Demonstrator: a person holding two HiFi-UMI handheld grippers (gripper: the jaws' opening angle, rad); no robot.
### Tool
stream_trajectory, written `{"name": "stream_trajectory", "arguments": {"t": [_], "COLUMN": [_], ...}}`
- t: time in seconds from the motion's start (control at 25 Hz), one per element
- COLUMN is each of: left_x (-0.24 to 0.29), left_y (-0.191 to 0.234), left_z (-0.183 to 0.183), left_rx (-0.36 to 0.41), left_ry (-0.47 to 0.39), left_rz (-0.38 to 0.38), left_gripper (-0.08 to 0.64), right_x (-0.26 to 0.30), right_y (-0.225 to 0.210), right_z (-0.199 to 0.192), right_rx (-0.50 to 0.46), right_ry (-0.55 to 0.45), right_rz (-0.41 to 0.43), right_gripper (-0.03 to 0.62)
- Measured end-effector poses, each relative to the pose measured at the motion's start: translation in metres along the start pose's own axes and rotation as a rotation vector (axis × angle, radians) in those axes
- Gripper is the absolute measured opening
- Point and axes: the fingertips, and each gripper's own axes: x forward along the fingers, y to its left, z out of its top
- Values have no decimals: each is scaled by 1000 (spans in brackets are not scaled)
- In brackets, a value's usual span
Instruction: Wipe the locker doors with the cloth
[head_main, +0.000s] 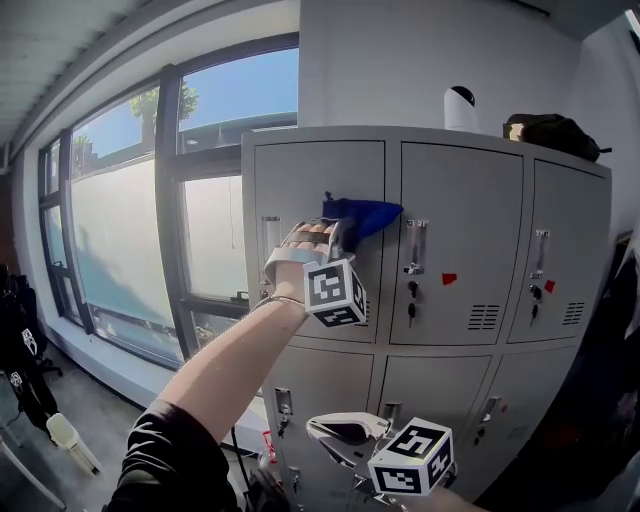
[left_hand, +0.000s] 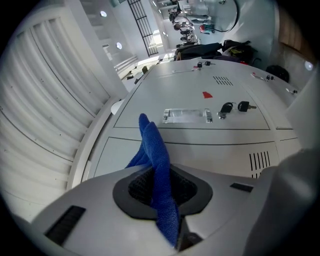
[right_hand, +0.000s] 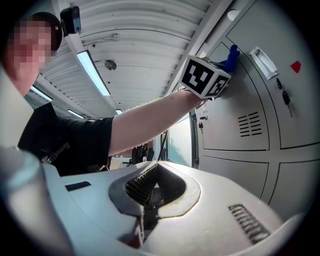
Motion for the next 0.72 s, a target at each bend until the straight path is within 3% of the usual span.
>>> {"name": "stream_trajectory", "arguments": {"t": [0.2, 0.36, 0.72], "left_x": [-4, -14, -35], "left_y": [-13, -3, 40], "left_z": [10, -2, -104], "left_rx": [42, 32, -50], "left_ry": [-28, -21, 151], "left_rz": [-18, 9, 106], "left_gripper": [60, 60, 60], "right_x": [-2, 0, 8], "right_y": [-2, 3, 11], "right_z": [7, 16, 29], "right_rx": [10, -5, -45], "right_ry": [-13, -21, -11], "right_rz": [4, 14, 27], "right_gripper": [6, 6, 6]}}
